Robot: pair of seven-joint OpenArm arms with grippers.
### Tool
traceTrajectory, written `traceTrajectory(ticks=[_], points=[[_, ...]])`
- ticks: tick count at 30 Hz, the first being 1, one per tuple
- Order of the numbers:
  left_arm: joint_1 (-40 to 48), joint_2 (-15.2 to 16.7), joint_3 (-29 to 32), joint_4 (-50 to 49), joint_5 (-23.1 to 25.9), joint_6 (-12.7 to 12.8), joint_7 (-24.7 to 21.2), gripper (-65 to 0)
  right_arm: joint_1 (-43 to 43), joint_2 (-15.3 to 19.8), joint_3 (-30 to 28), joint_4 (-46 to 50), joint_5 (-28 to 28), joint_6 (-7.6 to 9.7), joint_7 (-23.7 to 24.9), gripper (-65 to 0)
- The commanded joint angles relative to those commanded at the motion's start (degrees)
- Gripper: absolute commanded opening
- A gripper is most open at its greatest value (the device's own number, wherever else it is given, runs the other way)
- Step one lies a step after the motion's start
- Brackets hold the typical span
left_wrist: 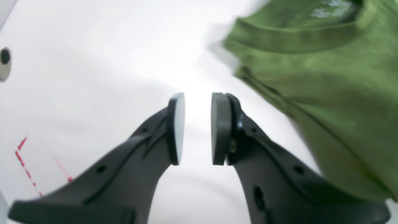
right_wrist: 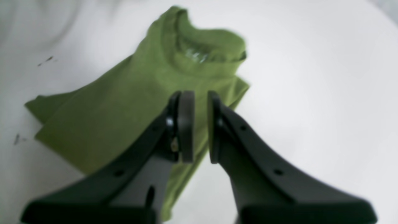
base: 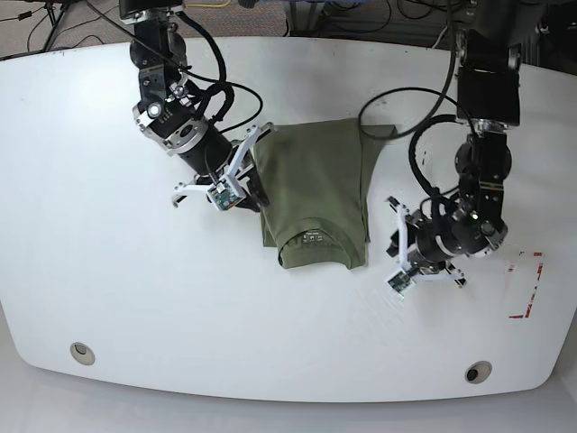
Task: Layout the t-shirt on the table in an organized manner, then fold the t-shirt properly
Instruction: 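Grasp the folded shirt with the left gripper and release the right gripper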
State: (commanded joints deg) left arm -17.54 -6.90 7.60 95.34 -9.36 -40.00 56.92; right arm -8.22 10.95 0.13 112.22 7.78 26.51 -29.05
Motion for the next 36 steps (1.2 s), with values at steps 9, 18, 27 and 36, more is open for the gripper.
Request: traceTrajectory(ticks=[9,18,27,36], points=[[4.66,12.48,-0.09,1.93,5.1,0.0,-6.24,-52.4,1.32,0.09,12.75,-0.18,0.0,0.44,0.0,-58.0],[10.46,15.9,4.04,-5.01,6.95,4.44,-14.59,-52.4,1.14,1.32,16.26,-0.35,0.26,0.44,-0.09,-57.9],[14.07,14.77,1.58,-17.85,6.77,4.7,-21.89,-52.4,0.44,1.14,16.26,-1.49,0.26,0.44,-0.09,-58.2],[16.26,4.57,-0.44,-21.1,6.77,1.89,-20.66,-52.4,0.35,0.97,16.26,-1.23,0.26,0.44,-0.09,-58.2]])
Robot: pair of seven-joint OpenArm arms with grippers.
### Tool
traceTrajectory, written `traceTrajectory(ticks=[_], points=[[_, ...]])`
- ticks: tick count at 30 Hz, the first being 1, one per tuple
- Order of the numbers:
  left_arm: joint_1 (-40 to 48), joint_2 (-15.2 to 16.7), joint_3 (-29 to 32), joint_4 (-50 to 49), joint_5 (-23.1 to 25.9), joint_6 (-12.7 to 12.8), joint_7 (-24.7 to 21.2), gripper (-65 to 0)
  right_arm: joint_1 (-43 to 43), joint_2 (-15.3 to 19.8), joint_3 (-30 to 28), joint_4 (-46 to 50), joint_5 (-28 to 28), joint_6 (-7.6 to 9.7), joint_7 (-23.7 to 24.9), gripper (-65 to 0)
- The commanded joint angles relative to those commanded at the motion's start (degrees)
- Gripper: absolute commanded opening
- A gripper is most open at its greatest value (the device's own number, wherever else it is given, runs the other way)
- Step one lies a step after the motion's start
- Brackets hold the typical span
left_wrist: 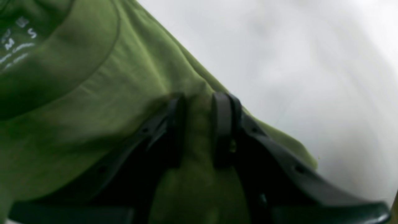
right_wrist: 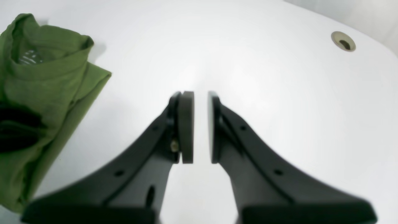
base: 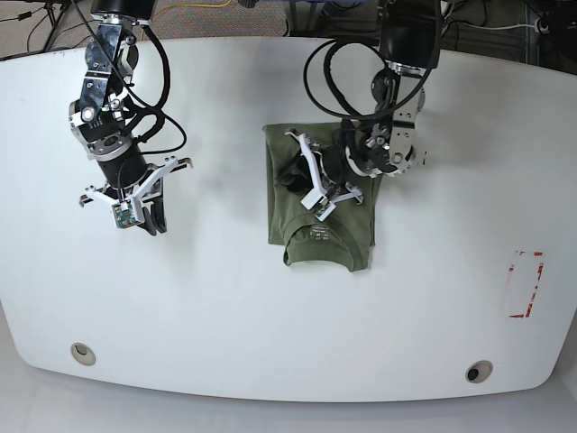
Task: Layout the t-shirt on the table in an organized manner, then fold the t-shirt properly
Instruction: 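Grasp the folded shirt with the left gripper and release the right gripper, then drag the folded shirt with the left gripper to the table edge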
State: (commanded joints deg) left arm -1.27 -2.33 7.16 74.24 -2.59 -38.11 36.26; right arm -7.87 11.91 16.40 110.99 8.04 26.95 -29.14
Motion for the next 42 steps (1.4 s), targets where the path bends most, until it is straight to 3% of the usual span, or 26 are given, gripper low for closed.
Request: traceTrajectory(ticks=[2,7,18,21,26,28,35,42], points=[[0.44,-4.13,-0.18,0.97,0.0,-1.89,2.11,-52.4,0.09,0.0,0.0,0.0,0.0,0.0,0.0,-58.2],[3.34,-12.31,-5.8,5.45,0.0,-1.89,7.03,-52.5,0.09,0.0,0.0,0.09,0.0,0.0,0.0,-58.3],[9.58,-24.09,-17.23,7.38,0.09,-1.89,7.82,-52.5,-0.79,-0.18,-0.26,0.0,0.09,0.0,0.35,-58.3],[11.16,-25.76,-19.34,7.38,0.09,-1.89,7.82,-52.5,-0.79,-1.32,-0.35,0.0,0.09,0.18,0.35,-58.3],[12.48,-27.69,-22.86,7.03,0.09,-1.89,7.82,-52.5,-1.05,-2.55,0.0,-0.09,0.0,4.48,0.26,-58.3],[12.48,-28.4,-23.38,6.51,0.09,-1.89,7.82,-52.5,-1.23,-2.64,-0.18,-0.09,0.0,5.19,0.26,-58.3],[12.04,-32.18,-23.56,3.52,0.0,-1.89,7.56,-52.5,-1.93,-4.4,-0.09,0.0,-0.18,6.24,0.18,-58.3],[10.2,-32.18,-25.23,6.77,0.0,-1.89,7.91,-52.5,-3.25,-4.48,-0.35,0.0,-0.09,6.59,0.26,-58.3]])
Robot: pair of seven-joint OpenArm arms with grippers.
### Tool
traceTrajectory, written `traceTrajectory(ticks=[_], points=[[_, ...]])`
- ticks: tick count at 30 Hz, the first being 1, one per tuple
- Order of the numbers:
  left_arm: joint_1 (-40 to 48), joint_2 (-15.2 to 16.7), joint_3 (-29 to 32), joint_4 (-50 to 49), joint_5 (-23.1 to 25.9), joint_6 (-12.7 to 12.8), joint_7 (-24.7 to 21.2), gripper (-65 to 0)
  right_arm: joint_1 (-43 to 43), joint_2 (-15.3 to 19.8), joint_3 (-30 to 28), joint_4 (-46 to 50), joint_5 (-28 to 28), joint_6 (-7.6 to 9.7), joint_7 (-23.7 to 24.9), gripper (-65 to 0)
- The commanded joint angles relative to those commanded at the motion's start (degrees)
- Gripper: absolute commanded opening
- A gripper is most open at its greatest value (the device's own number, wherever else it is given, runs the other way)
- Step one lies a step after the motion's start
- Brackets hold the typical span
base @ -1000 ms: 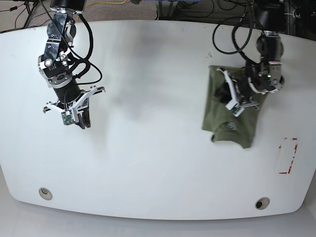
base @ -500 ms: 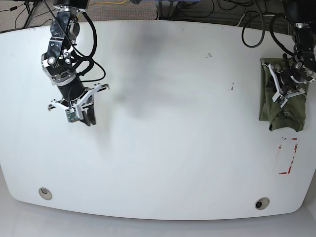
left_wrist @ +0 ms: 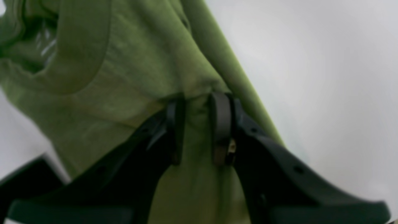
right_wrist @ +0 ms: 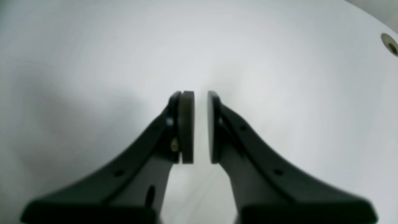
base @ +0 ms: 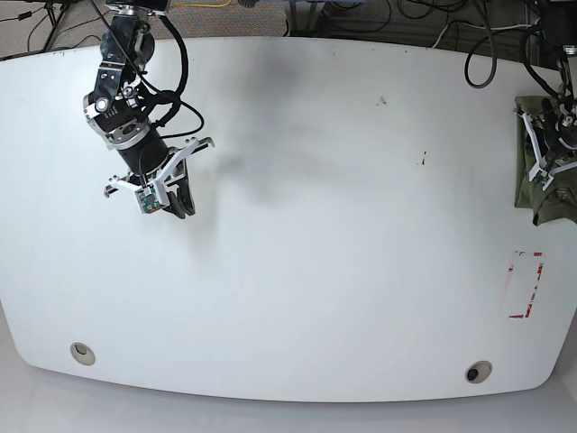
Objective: Layout the t-shirt on the table in an organized manner, then fold the t-shirt properly
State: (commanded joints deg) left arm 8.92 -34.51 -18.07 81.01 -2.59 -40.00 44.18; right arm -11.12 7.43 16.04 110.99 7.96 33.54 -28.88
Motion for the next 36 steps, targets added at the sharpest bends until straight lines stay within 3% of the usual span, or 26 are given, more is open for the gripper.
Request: traceTrajectory(ticks=[6,9,12,16,18,19,22,23,29,32,36], points=[[-1.76,1.32,-1.49,7.38,0.0,0.0,5.01,-52.5,-0.35,-0.09,-0.09,0.18,-0.18,0.0,-0.09,-58.3],[-2.64,4.57,-2.2,11.34,0.26,0.0,6.24,-52.5,-0.35,0.0,-0.09,-0.09,-0.26,0.0,0.09,-58.3],[-2.73,8.88,-3.96,15.38,0.35,0.0,4.4,-52.5,-0.35,0.0,-0.09,-0.7,-0.35,0.0,0.26,-58.3],[-2.55,14.59,-5.36,19.87,0.35,0.0,-0.88,-52.5,-0.35,0.18,-0.09,-2.29,-0.62,-0.53,3.43,-58.5],[-1.85,19.25,-5.63,22.33,0.35,0.0,-5.36,-52.5,-0.44,0.35,0.0,-3.69,-3.69,-0.62,7.12,-58.5],[-1.58,20.13,-5.63,22.86,0.35,0.0,-6.33,-52.5,-0.44,0.18,0.0,-4.04,-4.57,-0.62,7.91,-58.5],[0.79,25.58,-5.19,25.58,0.35,0.0,-14.77,-52.5,-0.7,-0.88,0.26,-6.24,-10.2,-0.62,13.27,-58.5],[1.85,27.34,-5.1,26.02,0.35,2.42,-18.29,-52.5,-1.14,-1.58,0.35,-7.12,-11.52,-0.62,15.03,-58.5],[6.59,34.55,-2.99,26.29,2.11,10.77,-33.76,-52.5,-4.66,-2.9,2.55,-9.67,-12.84,-0.62,22.59,-58.5],[10.46,37.27,-0.53,26.55,6.42,12.88,-37.36,-52.5,-7.56,-2.99,3.96,-9.23,-12.66,-0.62,23.47,-58.5],[14.86,40.53,0.79,26.81,9.93,13.14,-41.93,-52.5,-12.31,-2.99,4.48,-7.38,-10.37,-0.26,23.47,-58.5]])
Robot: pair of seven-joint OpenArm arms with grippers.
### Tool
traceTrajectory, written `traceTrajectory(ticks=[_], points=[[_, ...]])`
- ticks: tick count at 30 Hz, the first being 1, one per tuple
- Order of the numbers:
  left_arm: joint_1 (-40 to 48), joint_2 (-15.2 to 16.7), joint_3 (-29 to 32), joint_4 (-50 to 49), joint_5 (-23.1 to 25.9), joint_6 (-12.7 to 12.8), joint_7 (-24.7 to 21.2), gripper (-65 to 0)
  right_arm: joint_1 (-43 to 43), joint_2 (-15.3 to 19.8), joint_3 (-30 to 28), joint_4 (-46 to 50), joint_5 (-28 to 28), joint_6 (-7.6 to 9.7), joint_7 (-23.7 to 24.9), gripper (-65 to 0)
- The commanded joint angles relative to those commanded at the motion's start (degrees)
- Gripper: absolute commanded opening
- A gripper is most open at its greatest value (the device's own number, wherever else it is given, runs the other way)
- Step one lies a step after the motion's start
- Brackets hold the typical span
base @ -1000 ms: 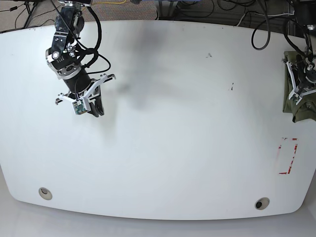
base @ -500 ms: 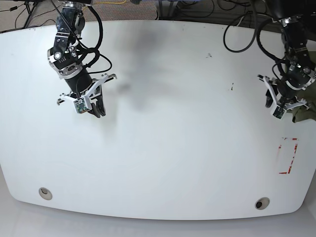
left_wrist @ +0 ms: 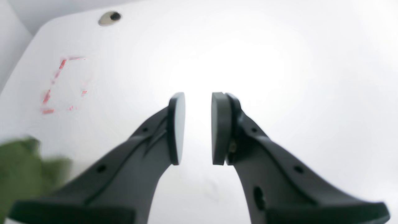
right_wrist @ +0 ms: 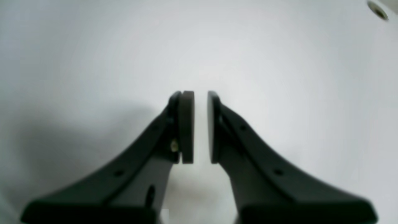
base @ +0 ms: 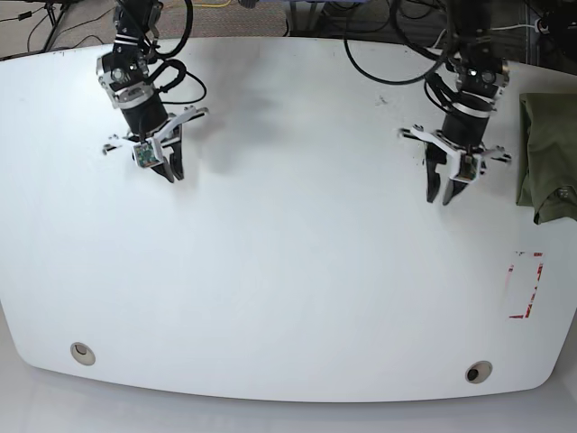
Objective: Layout the t-shirt on the table in an organized manner, then fold the t-shirt properly
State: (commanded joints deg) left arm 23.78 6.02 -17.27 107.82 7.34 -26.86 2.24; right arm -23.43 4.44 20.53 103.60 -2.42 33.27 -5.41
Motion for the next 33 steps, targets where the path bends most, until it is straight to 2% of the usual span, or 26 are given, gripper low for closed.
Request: traceTrajectory(ticks=[5,20,24,28,33], points=[[8.62,2.29,0.53,1.49,0.18,-0.09,-2.46,-52.6,-8.53,0.53,0.0,2.55,5.54,0.0,-0.09,-58.5],[35.16,1.93,5.01,5.27,-0.09,-0.09,-2.46,-52.8,-30.07,-0.18,-1.05,8.88,6.77,0.26,0.18,-58.5],[40.97,1.67,4.66,4.75,-3.16,-0.09,-2.37,-52.8,-35.08,-1.14,-1.93,8.79,9.49,0.26,-0.09,-58.5],[46.24,-2.46,4.75,2.29,-7.91,-0.09,-2.37,-52.8,-40.44,-2.37,-2.02,8.18,10.99,0.26,-0.09,-58.5],[47.74,-7.21,4.75,-2.9,-11.78,-0.09,-2.37,-52.8,-43.16,-2.99,-2.11,3.08,10.99,0.26,0.26,-58.5]])
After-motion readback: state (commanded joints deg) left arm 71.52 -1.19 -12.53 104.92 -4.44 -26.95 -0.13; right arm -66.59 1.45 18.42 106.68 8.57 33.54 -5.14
